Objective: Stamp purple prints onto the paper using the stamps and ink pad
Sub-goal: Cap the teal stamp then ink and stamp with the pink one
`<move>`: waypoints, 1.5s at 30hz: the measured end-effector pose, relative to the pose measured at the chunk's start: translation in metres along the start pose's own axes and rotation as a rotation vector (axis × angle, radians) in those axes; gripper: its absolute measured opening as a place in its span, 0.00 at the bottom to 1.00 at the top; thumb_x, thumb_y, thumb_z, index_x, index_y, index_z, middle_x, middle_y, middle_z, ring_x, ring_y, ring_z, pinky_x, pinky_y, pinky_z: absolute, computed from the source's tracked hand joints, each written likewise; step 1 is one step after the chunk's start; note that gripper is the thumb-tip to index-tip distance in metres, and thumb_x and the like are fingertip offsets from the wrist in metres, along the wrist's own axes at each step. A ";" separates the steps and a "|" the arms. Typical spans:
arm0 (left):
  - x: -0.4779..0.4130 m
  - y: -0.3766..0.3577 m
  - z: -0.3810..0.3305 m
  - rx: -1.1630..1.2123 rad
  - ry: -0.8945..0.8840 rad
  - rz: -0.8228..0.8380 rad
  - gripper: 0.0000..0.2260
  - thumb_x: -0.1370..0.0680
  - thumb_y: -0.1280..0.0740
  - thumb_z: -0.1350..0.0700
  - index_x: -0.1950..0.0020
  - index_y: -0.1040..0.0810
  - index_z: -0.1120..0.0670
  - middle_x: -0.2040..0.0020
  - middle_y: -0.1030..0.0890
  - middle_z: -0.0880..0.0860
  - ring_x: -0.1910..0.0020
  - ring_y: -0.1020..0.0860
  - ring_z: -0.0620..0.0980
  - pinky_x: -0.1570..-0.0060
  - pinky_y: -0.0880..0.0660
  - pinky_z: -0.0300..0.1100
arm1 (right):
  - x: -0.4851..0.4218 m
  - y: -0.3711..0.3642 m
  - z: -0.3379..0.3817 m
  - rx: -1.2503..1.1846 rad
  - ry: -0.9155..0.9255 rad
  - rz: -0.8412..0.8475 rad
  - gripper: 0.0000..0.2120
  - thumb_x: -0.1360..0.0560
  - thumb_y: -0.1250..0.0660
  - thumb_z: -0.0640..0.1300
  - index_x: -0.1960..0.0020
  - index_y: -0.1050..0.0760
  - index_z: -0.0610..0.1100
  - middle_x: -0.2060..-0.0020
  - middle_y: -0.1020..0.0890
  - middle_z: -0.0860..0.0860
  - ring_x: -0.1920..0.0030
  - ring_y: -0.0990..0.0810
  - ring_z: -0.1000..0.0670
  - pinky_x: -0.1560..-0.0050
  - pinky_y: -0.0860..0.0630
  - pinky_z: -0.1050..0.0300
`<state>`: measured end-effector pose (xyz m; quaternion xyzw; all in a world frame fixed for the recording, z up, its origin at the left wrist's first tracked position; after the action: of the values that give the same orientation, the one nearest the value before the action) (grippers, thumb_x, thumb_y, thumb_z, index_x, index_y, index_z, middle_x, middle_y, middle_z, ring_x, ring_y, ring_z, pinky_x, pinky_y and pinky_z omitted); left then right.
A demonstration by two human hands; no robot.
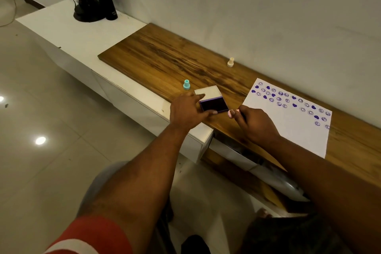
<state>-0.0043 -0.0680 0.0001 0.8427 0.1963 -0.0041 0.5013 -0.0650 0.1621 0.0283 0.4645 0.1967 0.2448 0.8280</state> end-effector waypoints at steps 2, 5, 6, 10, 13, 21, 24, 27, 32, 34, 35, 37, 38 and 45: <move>-0.002 -0.006 -0.003 -0.171 -0.023 0.100 0.41 0.30 0.34 0.23 0.23 0.26 0.46 0.35 0.21 0.54 0.35 0.24 0.54 0.37 0.27 0.52 | 0.000 0.000 0.000 -0.003 -0.001 0.004 0.25 0.19 0.46 0.68 0.53 0.24 0.49 0.67 0.21 0.55 0.65 0.21 0.54 0.65 0.32 0.60; -0.004 -0.013 -0.004 -0.199 0.004 0.137 0.39 0.29 0.34 0.24 0.23 0.27 0.44 0.36 0.22 0.55 0.35 0.25 0.56 0.35 0.29 0.54 | -0.001 0.001 0.000 0.022 0.008 0.002 0.23 0.18 0.45 0.67 0.54 0.25 0.50 0.68 0.22 0.56 0.66 0.22 0.55 0.66 0.33 0.61; -0.004 -0.015 -0.004 -0.196 0.011 0.139 0.38 0.29 0.33 0.24 0.23 0.27 0.43 0.36 0.22 0.55 0.35 0.25 0.56 0.35 0.29 0.54 | -0.002 0.001 -0.001 0.034 0.008 0.000 0.23 0.18 0.45 0.67 0.54 0.25 0.50 0.68 0.22 0.56 0.66 0.22 0.55 0.66 0.33 0.61; -0.004 -0.021 -0.012 -0.183 0.045 0.122 0.37 0.29 0.32 0.24 0.25 0.25 0.42 0.36 0.21 0.54 0.36 0.25 0.55 0.36 0.30 0.54 | -0.011 0.005 -0.002 0.088 0.002 0.006 0.22 0.18 0.46 0.67 0.54 0.26 0.50 0.68 0.23 0.57 0.66 0.22 0.54 0.67 0.33 0.60; -0.002 -0.025 -0.018 -0.140 0.080 0.109 0.36 0.30 0.31 0.25 0.26 0.24 0.41 0.40 0.21 0.53 0.38 0.24 0.55 0.38 0.31 0.55 | -0.026 0.010 0.000 0.238 0.013 0.040 0.23 0.17 0.46 0.64 0.50 0.23 0.47 0.67 0.23 0.53 0.65 0.23 0.53 0.67 0.35 0.59; -0.005 -0.026 -0.021 -0.078 0.182 0.138 0.36 0.32 0.26 0.27 0.29 0.22 0.41 0.38 0.20 0.52 0.35 0.24 0.55 0.33 0.29 0.57 | -0.097 0.079 0.074 0.427 0.158 -0.415 0.23 0.17 0.45 0.62 0.56 0.24 0.46 0.69 0.28 0.52 0.70 0.27 0.47 0.67 0.36 0.57; -0.007 -0.023 -0.023 -0.104 0.201 0.129 0.34 0.33 0.26 0.27 0.31 0.21 0.41 0.41 0.19 0.51 0.38 0.23 0.54 0.35 0.28 0.56 | -0.096 0.038 0.072 0.432 0.029 -0.272 0.20 0.16 0.43 0.58 0.51 0.21 0.44 0.62 0.19 0.45 0.62 0.20 0.42 0.62 0.27 0.50; -0.008 -0.023 -0.025 -0.136 0.210 0.122 0.28 0.30 0.26 0.31 0.33 0.20 0.41 0.40 0.19 0.52 0.37 0.24 0.55 0.35 0.28 0.55 | -0.059 -0.031 0.049 0.556 -0.139 0.194 0.14 0.16 0.39 0.50 0.38 0.22 0.43 0.45 0.17 0.43 0.47 0.17 0.42 0.48 0.22 0.48; -0.007 -0.019 -0.029 -0.134 0.211 0.126 0.29 0.30 0.26 0.31 0.33 0.20 0.43 0.40 0.19 0.52 0.38 0.24 0.55 0.36 0.28 0.53 | -0.080 -0.029 0.048 0.680 -0.228 0.374 0.15 0.18 0.34 0.49 0.35 0.24 0.43 0.40 0.18 0.43 0.42 0.18 0.43 0.40 0.23 0.51; -0.008 -0.017 -0.030 -0.125 0.223 0.141 0.30 0.30 0.26 0.30 0.32 0.20 0.43 0.40 0.19 0.53 0.37 0.24 0.55 0.36 0.28 0.54 | -0.084 -0.030 0.049 0.700 -0.215 0.395 0.15 0.18 0.34 0.49 0.35 0.24 0.43 0.40 0.18 0.44 0.42 0.17 0.43 0.41 0.23 0.52; -0.009 -0.018 -0.029 -0.124 0.224 0.143 0.31 0.31 0.26 0.30 0.32 0.20 0.43 0.40 0.19 0.53 0.37 0.24 0.55 0.35 0.27 0.54 | -0.082 -0.031 0.047 0.695 -0.192 0.395 0.15 0.18 0.34 0.49 0.35 0.24 0.43 0.41 0.18 0.44 0.43 0.17 0.43 0.42 0.23 0.52; -0.008 -0.020 -0.030 -0.149 0.217 0.139 0.32 0.31 0.26 0.28 0.32 0.21 0.42 0.40 0.19 0.53 0.38 0.23 0.55 0.36 0.27 0.54 | -0.079 -0.030 0.044 0.667 -0.177 0.397 0.15 0.17 0.35 0.51 0.36 0.24 0.43 0.42 0.17 0.44 0.44 0.17 0.43 0.45 0.24 0.53; -0.007 -0.020 -0.030 -0.161 0.215 0.135 0.33 0.32 0.27 0.27 0.32 0.21 0.42 0.41 0.18 0.52 0.38 0.23 0.55 0.36 0.27 0.54 | -0.080 -0.028 0.043 0.625 -0.175 0.375 0.16 0.16 0.37 0.53 0.37 0.23 0.43 0.44 0.17 0.44 0.46 0.17 0.44 0.48 0.25 0.53; -0.007 -0.020 -0.038 -0.153 0.123 0.029 0.41 0.31 0.31 0.25 0.24 0.27 0.45 0.34 0.21 0.53 0.33 0.25 0.55 0.33 0.31 0.56 | -0.049 0.029 -0.029 0.091 -0.238 -0.157 0.25 0.16 0.43 0.60 0.57 0.20 0.43 0.66 0.20 0.47 0.61 0.20 0.43 0.60 0.31 0.52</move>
<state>-0.0249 -0.0301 0.0032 0.8033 0.2141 0.0701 0.5513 -0.1268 0.1653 0.0440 0.5108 0.1438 0.1135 0.8400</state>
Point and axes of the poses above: each hand's wrist, its own x-axis away from the middle knuckle, its own y-axis out of the back of the hand, z = x × y, the point moved 3 cm from there along -x, towards the middle knuckle
